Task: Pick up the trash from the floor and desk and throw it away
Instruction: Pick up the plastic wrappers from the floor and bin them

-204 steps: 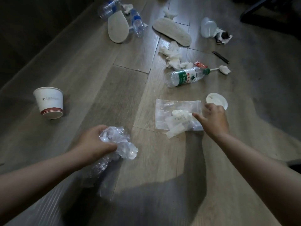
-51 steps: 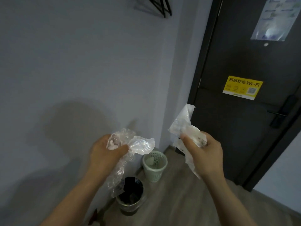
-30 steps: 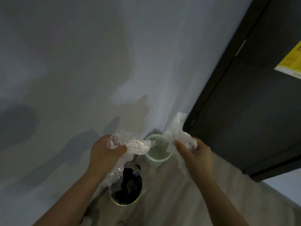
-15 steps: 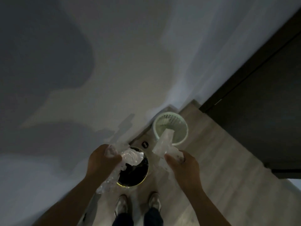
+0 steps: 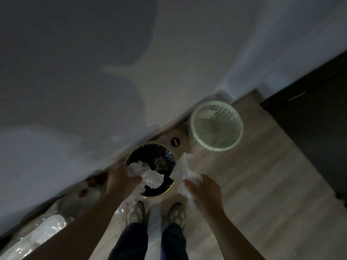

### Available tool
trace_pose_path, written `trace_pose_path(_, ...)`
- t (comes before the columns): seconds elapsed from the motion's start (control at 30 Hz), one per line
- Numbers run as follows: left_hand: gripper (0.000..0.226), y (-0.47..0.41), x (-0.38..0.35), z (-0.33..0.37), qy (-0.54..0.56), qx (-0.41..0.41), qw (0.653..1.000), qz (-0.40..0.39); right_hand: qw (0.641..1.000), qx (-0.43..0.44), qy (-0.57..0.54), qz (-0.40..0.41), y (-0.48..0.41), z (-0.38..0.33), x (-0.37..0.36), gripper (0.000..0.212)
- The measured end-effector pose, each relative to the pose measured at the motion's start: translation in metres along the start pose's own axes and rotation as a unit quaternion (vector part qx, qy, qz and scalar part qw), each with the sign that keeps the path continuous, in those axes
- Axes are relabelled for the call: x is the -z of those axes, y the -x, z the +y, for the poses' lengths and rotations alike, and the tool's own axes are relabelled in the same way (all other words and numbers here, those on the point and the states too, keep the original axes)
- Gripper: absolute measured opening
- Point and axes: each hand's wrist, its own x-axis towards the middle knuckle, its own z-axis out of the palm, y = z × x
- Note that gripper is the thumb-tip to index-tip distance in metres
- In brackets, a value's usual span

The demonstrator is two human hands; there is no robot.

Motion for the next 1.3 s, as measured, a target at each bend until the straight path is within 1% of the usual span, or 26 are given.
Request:
trace_pose_path(0.13,0.036,-0.044,-0.042,-0.026,-0.015,0.022,0.999,-0.032,0.998,0.012,0.051,-0.027,-0.028,0.027,-0.027,0.025)
trace_pose_path(0.23,0.039,-0.071,-0.07,-0.042,-0.022,0.045,0.998,-0.042,0.998,0.003,0.043,-0.046,-0.044,0.043,-0.044,0.015)
trace_pose_path(0.3,0.043,-0.086,-0.086,-0.049,-0.022,0.053,0.998,-0.037,0.998,0.002,0.038,-0.054,-0.055,0.051,-0.054,0.013)
trace_pose_path(0.43,0.059,-0.108,-0.107,-0.058,0.017,0.068,0.997,-0.027,0.997,0.005,0.047,-0.057,-0.073,0.06,-0.069,0.014)
trace_pose_path(0.53,0.061,-0.119,-0.115,-0.064,0.038,0.07,0.996,-0.027,0.997,0.008,0.048,-0.053,-0.084,0.063,-0.078,0.014)
trace_pose_path(0.63,0.065,-0.125,-0.116,-0.066,0.108,0.086,0.99,-0.029,0.997,0.014,0.054,-0.061,-0.091,0.065,-0.086,0.014)
trace_pose_path(0.67,0.064,-0.126,-0.115,-0.066,0.119,0.086,0.989,-0.032,0.994,0.033,0.079,-0.067,-0.091,0.063,-0.087,0.014)
trace_pose_path(0.7,0.062,-0.126,-0.113,-0.066,0.114,0.081,0.989,-0.036,0.988,0.08,0.121,-0.051,-0.092,0.063,-0.087,0.016)
trace_pose_path(0.73,0.057,-0.127,-0.11,-0.065,0.104,0.075,0.991,-0.042,0.964,0.167,0.205,-0.021,-0.095,0.063,-0.088,0.019)
trace_pose_path(0.77,0.053,-0.127,-0.107,-0.065,0.095,0.071,0.992,-0.047,0.934,0.239,0.265,-0.019,-0.095,0.061,-0.089,0.026)
trace_pose_path(0.8,0.049,-0.127,-0.103,-0.065,0.089,0.069,0.992,-0.052,0.907,0.287,0.309,-0.02,-0.094,0.06,-0.092,0.034)
trace_pose_path(0.83,0.045,-0.127,-0.099,-0.065,0.084,0.066,0.993,-0.058,0.891,0.302,0.338,-0.025,-0.097,0.058,-0.094,0.038)
trace_pose_path(0.9,0.035,-0.125,-0.092,-0.066,0.074,0.051,0.993,-0.076,0.905,0.268,0.329,-0.044,-0.096,0.054,-0.098,0.037)
trace_pose_path(0.93,0.027,-0.123,-0.089,-0.066,0.078,0.039,0.993,-0.084,0.941,0.198,0.269,-0.057,-0.095,0.048,-0.099,0.031)
trace_pose_path(0.97,0.021,-0.121,-0.087,-0.067,0.089,0.026,0.992,-0.081,0.966,0.126,0.223,-0.042,-0.098,0.045,-0.103,0.026)
trace_pose_path(1.0,0.016,-0.12,-0.085,-0.069,0.097,0.015,0.993,-0.069,0.985,0.029,0.161,-0.049,-0.101,0.044,-0.107,0.024)
trace_pose_path(1.03,0.015,-0.119,-0.083,-0.072,0.102,0.007,0.993,-0.055,0.985,-0.014,0.156,-0.067,-0.103,0.044,-0.113,0.024)
trace_pose_path(1.07,0.015,-0.118,-0.081,-0.075,0.102,-0.001,0.994,-0.047,0.982,-0.014,0.175,-0.073,-0.106,0.044,-0.121,0.027)
trace_pose_path(1.13,0.018,-0.115,-0.077,-0.081,0.101,-0.009,0.994,-0.049,0.976,-0.005,0.205,-0.071,-0.111,0.039,-0.133,0.039)
trace_pose_path(1.2,0.023,-0.112,-0.073,-0.087,0.104,-0.015,0.993,-0.061,0.967,-0.005,0.242,-0.073,-0.115,0.031,-0.145,0.054)
trace_pose_path(1.3,0.022,-0.106,-0.065,-0.094,0.078,-0.042,0.993,-0.073,0.955,0.005,0.284,-0.083,-0.12,0.023,-0.157,0.078)
